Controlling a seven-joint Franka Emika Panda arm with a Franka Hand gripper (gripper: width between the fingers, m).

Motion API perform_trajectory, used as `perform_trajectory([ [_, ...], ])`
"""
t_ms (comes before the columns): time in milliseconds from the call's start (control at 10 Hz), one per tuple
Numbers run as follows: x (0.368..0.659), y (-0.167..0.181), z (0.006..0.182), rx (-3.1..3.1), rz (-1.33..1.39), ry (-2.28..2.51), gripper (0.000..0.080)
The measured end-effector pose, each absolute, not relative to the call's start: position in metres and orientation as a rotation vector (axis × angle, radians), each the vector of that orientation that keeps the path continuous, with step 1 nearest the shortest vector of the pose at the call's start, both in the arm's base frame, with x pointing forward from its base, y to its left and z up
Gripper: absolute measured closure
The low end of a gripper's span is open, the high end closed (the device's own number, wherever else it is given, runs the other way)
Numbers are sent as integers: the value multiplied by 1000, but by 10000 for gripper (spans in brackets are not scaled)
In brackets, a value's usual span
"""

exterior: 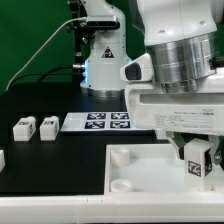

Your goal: Assemble one leg

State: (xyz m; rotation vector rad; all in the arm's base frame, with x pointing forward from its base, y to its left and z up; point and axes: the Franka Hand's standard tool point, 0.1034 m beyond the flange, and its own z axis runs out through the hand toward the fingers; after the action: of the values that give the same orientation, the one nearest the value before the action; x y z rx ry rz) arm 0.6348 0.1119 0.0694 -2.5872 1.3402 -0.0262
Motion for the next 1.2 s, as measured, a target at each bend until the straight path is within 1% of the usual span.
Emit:
perform_trajectory([
  [200,632,114,67,-2234,47,1804,493],
  [400,630,110,63,-1853,120,2106,495],
  [700,629,111,62,-1809,132,2148,496],
  [800,629,111,62,-1826,128,2134,310],
  [900,628,113,61,-1886,125,2087,188],
  [1000,624,118,60,-1962,135,2033,188],
  [1100,623,120,61,-2072,137,1938,157],
  [1200,622,122,62,-2276,113,1731,151],
])
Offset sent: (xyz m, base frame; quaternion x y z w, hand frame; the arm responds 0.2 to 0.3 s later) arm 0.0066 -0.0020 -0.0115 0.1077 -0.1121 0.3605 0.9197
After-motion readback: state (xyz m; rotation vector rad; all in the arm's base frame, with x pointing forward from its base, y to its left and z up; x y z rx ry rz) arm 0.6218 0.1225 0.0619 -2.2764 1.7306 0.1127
